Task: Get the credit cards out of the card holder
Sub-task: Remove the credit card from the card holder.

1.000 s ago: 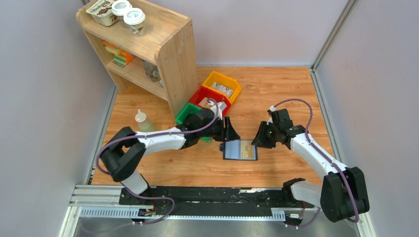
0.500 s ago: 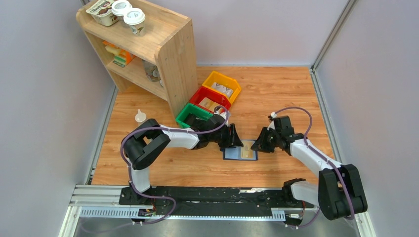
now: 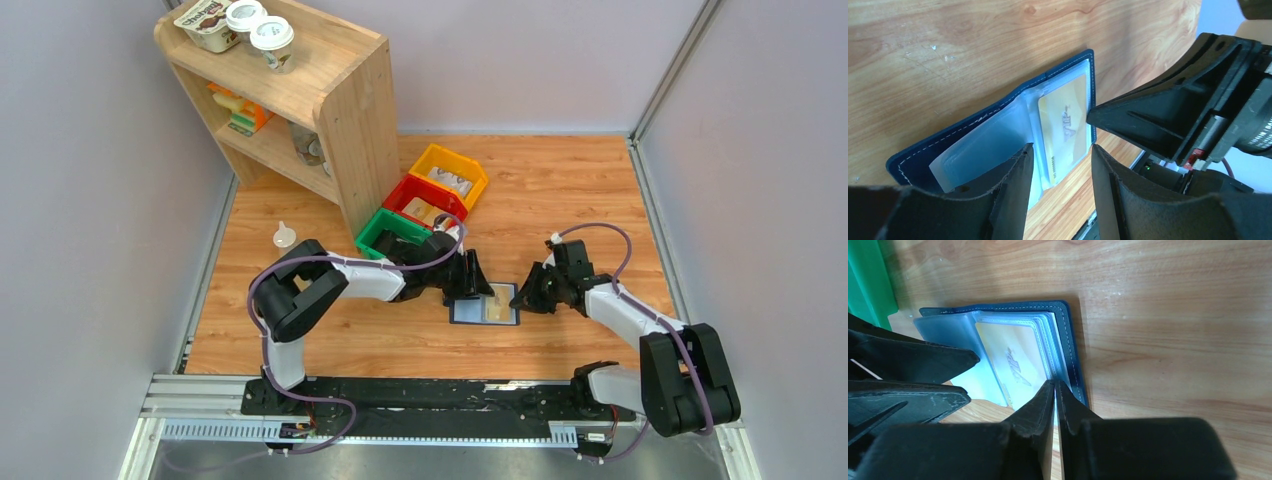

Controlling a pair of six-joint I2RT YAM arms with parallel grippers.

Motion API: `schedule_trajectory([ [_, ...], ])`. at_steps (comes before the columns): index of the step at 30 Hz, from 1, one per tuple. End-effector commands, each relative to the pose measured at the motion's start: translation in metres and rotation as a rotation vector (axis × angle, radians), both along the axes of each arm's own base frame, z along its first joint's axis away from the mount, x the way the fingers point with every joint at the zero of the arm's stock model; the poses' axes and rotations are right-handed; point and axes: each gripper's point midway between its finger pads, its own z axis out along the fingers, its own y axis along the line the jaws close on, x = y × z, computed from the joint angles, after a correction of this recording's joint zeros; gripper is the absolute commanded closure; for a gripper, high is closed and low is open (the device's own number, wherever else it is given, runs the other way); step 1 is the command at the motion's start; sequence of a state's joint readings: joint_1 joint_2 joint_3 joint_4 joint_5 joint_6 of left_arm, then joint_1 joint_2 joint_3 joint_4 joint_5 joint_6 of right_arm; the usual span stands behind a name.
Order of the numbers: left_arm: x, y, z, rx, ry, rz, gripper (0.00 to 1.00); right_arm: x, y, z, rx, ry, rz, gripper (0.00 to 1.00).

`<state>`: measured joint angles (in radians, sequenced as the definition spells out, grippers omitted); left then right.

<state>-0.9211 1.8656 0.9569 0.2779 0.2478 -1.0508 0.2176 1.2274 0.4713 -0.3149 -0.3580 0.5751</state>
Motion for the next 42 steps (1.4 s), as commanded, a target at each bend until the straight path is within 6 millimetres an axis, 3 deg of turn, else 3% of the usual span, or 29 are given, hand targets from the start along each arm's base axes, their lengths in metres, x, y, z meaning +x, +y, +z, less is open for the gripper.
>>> schedule_trajectory([
  [1,-0.002,-0.015,0.004,-0.035,0.009,-0.028,0.46,-0.006,-0.007,-0.011,-0.033,0.019,-0.023,0.89],
  [9,-0.001,-0.014,-0.005,-0.009,0.034,-0.007,0.48,-0.006,-0.008,-0.011,-0.036,0.023,-0.017,0.89],
  [15,-0.002,-0.028,0.019,-0.118,0.020,-0.027,0.56,-0.006,-0.006,-0.012,-0.030,0.027,-0.009,0.89],
  [22,-0.002,-0.037,0.039,-0.186,-0.001,-0.039,0.59,-0.006,-0.005,-0.013,-0.026,0.030,-0.008,0.89],
  [25,-0.002,-0.036,0.037,-0.174,-0.012,-0.039,0.59,-0.006,-0.005,-0.013,-0.025,0.028,-0.007,0.88],
  [28,-0.004,-0.038,0.037,-0.202,-0.008,-0.048,0.70,-0.005,-0.005,-0.013,-0.025,0.029,-0.004,0.89],
  [30,-0.006,-0.041,0.035,-0.213,-0.001,-0.060,0.71,-0.006,-0.005,-0.014,-0.027,0.034,-0.002,0.89],
  [37,-0.011,-0.036,0.018,-0.194,0.018,-0.064,0.71,-0.006,-0.005,-0.015,-0.028,0.035,0.002,0.88],
  [42,-0.017,-0.042,0.026,-0.243,0.015,-0.114,0.71,-0.007,-0.003,-0.016,-0.017,0.039,0.010,0.89],
])
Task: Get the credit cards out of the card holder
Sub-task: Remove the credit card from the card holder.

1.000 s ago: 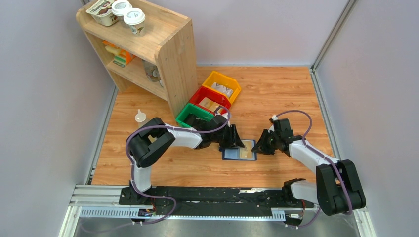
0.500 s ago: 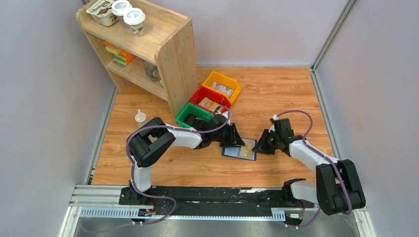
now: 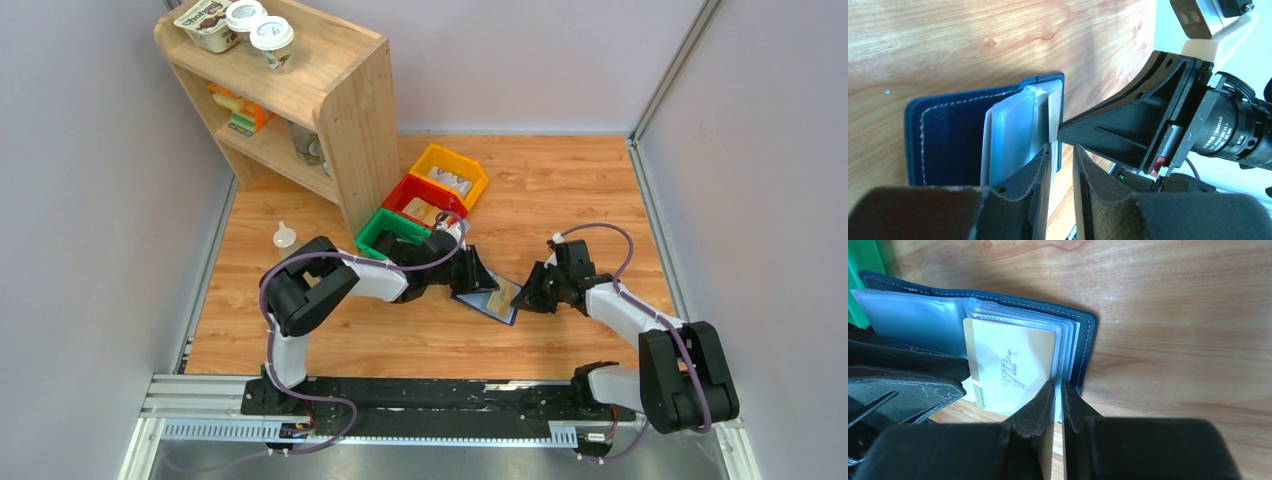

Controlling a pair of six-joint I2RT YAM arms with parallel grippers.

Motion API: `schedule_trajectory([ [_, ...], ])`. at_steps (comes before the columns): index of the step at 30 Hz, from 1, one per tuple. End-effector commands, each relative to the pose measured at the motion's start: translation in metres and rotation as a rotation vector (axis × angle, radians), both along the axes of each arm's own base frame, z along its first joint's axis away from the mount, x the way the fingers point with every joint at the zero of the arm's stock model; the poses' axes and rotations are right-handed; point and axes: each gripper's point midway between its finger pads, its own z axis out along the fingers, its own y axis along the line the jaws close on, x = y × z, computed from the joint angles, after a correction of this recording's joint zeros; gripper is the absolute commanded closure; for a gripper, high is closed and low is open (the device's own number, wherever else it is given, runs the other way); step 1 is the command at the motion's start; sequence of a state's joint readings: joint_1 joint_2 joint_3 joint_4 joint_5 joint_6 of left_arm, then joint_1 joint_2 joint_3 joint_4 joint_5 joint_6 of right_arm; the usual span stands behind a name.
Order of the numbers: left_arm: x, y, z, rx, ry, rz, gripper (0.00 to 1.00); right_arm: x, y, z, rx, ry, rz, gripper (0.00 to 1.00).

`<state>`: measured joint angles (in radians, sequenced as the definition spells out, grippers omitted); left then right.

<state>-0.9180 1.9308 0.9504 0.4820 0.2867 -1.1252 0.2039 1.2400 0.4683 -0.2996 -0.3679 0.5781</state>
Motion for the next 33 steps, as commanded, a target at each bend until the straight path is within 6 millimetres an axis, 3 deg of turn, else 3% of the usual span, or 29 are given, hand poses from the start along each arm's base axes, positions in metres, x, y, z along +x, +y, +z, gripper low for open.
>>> schedule_trajectory([
  [1,-0.025,-0.022,0.018,-0.110,0.005,-0.131,0.71,-0.009,-0.001,-0.014,-0.024,0.032,0.022,0.89],
  [12,-0.038,-0.034,0.021,-0.145,0.038,-0.225,0.67,-0.004,0.004,-0.007,0.003,-0.003,0.044,0.89],
  [20,-0.040,-0.009,-0.014,0.121,0.068,-0.209,0.59,-0.002,0.003,-0.006,-0.004,-0.016,0.044,0.89],
  [29,-0.044,-0.001,-0.029,0.206,0.125,-0.209,0.57,0.000,0.004,-0.002,0.001,-0.040,0.048,0.89],
  [33,-0.046,0.008,-0.039,0.268,0.150,-0.191,0.52,0.000,0.003,-0.003,0.000,-0.041,0.049,0.88],
])
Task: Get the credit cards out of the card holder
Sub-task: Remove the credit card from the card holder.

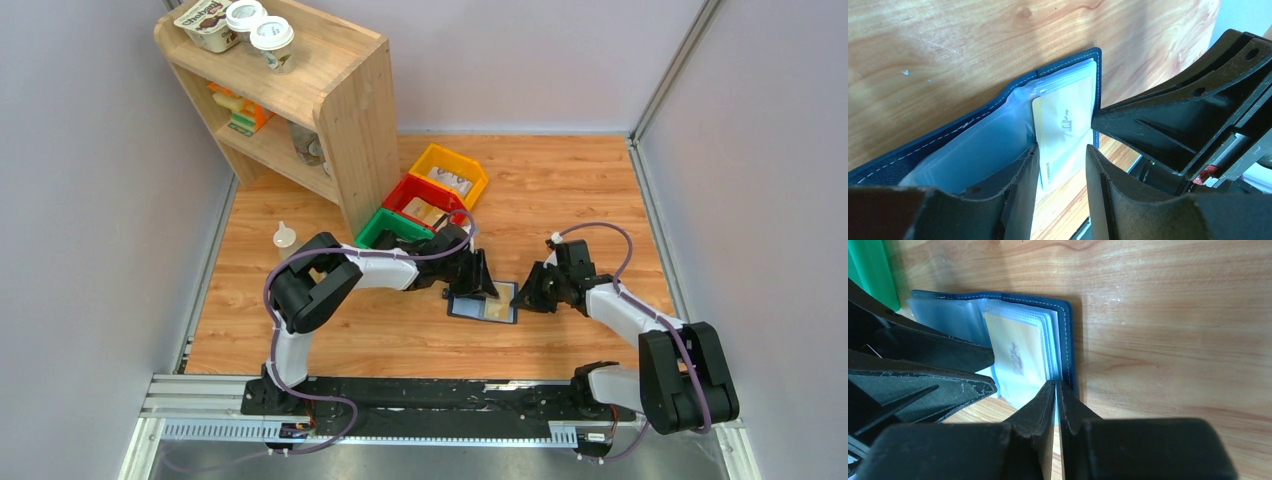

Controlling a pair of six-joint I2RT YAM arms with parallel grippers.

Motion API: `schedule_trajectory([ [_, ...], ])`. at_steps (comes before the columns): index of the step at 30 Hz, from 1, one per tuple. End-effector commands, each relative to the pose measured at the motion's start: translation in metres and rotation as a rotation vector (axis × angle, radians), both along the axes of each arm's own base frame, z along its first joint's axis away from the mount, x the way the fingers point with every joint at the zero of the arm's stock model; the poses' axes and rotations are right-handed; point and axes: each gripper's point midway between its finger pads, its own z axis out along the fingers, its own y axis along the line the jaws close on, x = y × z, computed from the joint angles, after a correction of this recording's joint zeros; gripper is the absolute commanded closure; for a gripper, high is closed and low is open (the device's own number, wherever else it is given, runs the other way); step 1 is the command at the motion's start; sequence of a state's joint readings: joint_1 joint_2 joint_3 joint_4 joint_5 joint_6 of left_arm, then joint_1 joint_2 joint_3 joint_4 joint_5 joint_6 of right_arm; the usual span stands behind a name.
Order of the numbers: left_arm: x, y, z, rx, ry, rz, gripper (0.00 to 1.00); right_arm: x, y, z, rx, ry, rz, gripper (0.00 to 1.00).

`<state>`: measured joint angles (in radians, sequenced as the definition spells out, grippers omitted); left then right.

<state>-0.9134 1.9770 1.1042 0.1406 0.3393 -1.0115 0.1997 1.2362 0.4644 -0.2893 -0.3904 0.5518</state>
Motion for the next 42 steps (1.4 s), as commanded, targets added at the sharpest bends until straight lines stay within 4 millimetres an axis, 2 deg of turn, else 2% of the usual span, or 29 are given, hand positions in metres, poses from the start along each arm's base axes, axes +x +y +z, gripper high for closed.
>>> schedule_trajectory([
  [1,-0.036,0.002,-0.013,0.076,0.083,-0.079,0.51,-0.001,0.001,-0.005,-0.010,-0.020,0.018,0.88],
  [7,-0.034,0.008,-0.021,0.103,0.101,-0.027,0.45,-0.003,0.001,-0.007,-0.013,-0.016,0.021,0.89],
  [10,-0.037,0.016,-0.030,0.154,0.133,-0.003,0.35,-0.005,0.001,-0.008,-0.014,-0.012,0.023,0.89],
  [15,-0.037,0.026,-0.038,0.193,0.141,0.038,0.32,-0.006,0.000,-0.009,-0.015,-0.011,0.024,0.89],
  [18,-0.036,0.024,-0.036,0.167,0.133,0.050,0.31,-0.006,0.000,-0.009,-0.016,-0.010,0.022,0.89],
  [21,-0.034,0.018,-0.027,0.098,0.116,0.053,0.35,-0.006,0.000,-0.010,-0.016,-0.008,0.024,0.89],
  [23,-0.033,0.013,-0.019,0.041,0.103,0.058,0.45,-0.007,0.000,-0.010,-0.017,-0.005,0.022,0.89],
  [24,-0.028,0.005,-0.008,-0.017,0.082,0.066,0.51,-0.008,0.000,-0.011,-0.017,-0.004,0.024,0.89],
  [25,-0.030,0.006,-0.008,-0.035,0.081,0.066,0.54,-0.008,0.000,-0.011,-0.017,-0.004,0.024,0.89],
  [26,-0.028,0.002,0.001,-0.076,0.066,0.070,0.63,-0.008,0.000,-0.011,-0.017,-0.004,0.024,0.89],
  [30,-0.026,0.000,0.013,-0.142,0.043,0.082,0.72,-0.008,-0.001,-0.011,-0.019,-0.002,0.025,0.89],
  [42,-0.023,-0.001,0.037,-0.255,0.007,0.117,0.77,-0.009,-0.001,-0.013,-0.019,0.009,0.025,0.89],
])
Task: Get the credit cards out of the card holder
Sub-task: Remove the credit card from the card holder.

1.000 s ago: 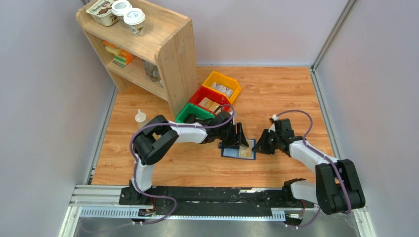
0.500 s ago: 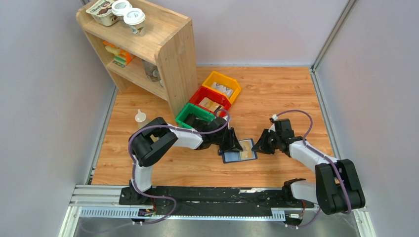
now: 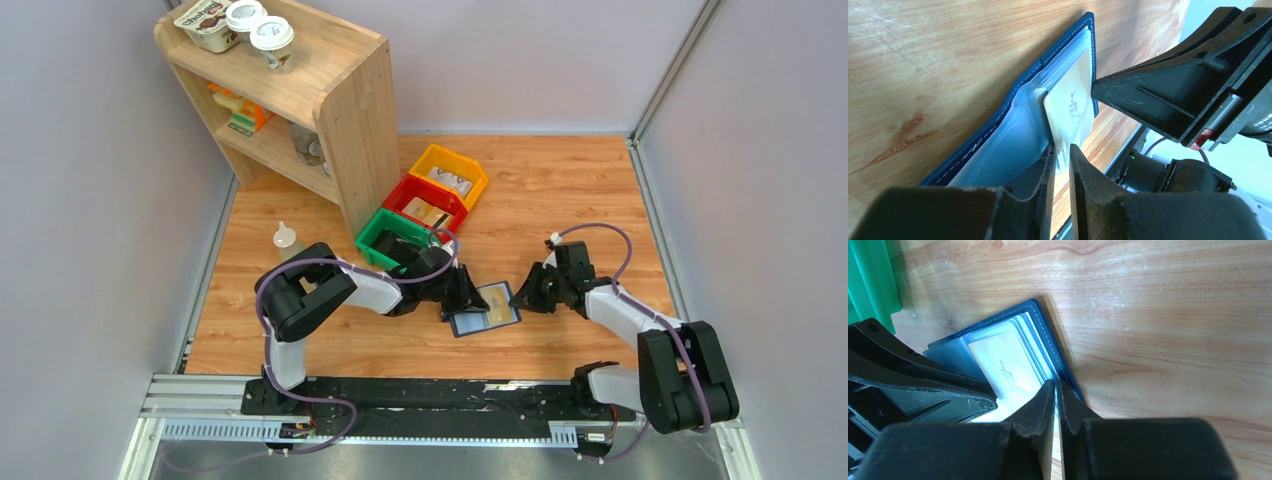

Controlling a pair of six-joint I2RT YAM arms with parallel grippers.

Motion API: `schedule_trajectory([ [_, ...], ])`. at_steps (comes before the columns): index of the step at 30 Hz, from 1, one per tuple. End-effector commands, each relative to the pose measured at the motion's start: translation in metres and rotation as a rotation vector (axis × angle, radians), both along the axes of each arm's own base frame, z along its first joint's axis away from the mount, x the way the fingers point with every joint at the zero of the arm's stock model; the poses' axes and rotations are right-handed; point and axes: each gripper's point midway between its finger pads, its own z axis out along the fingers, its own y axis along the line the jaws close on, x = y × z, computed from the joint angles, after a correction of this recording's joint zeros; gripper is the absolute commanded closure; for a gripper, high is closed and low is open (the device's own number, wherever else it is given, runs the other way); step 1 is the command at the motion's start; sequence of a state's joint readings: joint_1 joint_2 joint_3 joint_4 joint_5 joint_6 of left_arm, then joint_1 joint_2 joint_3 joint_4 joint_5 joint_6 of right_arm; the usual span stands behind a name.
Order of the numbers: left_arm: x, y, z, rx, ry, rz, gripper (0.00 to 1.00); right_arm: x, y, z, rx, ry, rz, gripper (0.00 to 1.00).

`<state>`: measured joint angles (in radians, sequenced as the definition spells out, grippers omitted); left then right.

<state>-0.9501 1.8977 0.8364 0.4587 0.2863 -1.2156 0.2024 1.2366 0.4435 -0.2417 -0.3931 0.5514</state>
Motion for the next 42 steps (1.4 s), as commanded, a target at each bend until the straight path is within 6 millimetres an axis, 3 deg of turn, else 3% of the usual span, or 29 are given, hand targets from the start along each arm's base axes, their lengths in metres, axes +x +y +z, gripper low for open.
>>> schedule_trajectory([
  [1,0.003,-0.016,0.042,-0.136,-0.061,-0.003,0.78,-0.011,-0.002,-0.012,-0.026,0.035,0.020,0.89],
  [15,0.009,-0.028,0.055,-0.224,-0.110,0.001,0.77,-0.012,0.001,-0.013,-0.010,0.044,0.026,0.89],
  [23,0.003,-0.034,0.034,-0.180,-0.042,-0.007,0.64,-0.011,0.002,-0.012,-0.007,0.043,0.028,0.89],
  [29,0.007,-0.030,0.022,-0.125,-0.037,0.016,0.44,-0.011,0.002,-0.013,-0.003,0.045,0.026,0.89],
  [33,0.013,-0.039,0.033,-0.179,-0.052,0.024,0.44,-0.012,0.000,-0.018,-0.020,0.068,0.018,0.89],
  [37,0.020,-0.038,0.050,-0.239,-0.097,0.064,0.56,-0.016,-0.004,-0.023,-0.045,0.104,0.008,0.89],
  [42,0.023,-0.035,0.066,-0.292,-0.123,0.088,0.62,-0.016,-0.006,-0.024,-0.057,0.109,0.002,0.89],
])
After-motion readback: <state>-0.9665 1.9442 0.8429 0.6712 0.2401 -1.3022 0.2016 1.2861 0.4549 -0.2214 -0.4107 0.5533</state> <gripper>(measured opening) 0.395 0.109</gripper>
